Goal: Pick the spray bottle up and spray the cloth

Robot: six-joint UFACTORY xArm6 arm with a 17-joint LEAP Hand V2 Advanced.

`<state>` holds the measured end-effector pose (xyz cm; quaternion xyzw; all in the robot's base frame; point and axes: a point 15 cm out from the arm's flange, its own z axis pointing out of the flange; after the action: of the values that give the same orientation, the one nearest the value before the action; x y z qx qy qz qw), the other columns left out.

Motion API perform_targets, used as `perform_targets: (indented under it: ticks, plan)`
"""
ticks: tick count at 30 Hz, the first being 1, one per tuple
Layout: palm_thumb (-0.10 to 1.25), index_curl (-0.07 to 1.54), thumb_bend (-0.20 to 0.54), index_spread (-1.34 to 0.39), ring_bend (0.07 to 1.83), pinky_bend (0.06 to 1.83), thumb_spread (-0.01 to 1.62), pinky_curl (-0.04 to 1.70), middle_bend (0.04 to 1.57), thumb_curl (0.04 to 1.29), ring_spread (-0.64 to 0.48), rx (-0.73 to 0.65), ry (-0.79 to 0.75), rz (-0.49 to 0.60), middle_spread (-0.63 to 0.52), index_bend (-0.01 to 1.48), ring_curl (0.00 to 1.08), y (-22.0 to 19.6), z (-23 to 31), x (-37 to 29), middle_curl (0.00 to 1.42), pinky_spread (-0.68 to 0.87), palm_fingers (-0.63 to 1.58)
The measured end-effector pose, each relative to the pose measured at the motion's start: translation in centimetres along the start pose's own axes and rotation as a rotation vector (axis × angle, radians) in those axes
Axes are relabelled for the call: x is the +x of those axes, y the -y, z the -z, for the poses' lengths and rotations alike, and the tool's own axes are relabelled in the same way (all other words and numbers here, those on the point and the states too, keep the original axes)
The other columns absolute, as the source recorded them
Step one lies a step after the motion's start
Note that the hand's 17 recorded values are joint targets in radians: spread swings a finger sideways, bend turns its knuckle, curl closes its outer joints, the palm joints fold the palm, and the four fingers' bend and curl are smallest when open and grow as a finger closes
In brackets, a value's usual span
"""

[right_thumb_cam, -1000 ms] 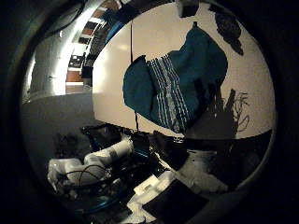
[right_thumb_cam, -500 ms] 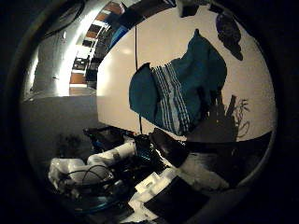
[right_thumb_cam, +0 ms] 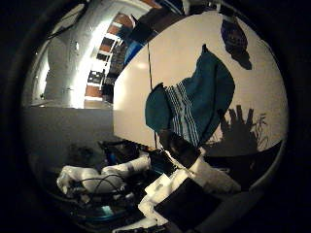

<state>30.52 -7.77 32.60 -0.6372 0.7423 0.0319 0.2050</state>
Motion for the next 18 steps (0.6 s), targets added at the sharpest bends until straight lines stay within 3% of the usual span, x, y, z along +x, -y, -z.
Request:
perform_targets:
  ticks: [15,18]
  plan:
    - [0.55,0.3,-0.019,-0.26,0.38,0.73,1.15,0.0,0.27,0.29,0.18,0.252,0.118,-0.08,0.04,0.16,0.28,1.5,3.6,5.6,0.37,0.44,0.22]
    - [0.56,0.29,-0.018,-0.25,0.38,0.74,1.15,0.0,0.28,0.29,0.18,0.281,0.171,-0.121,0.04,0.16,0.28,1.2,2.1,6.2,0.37,0.44,0.21]
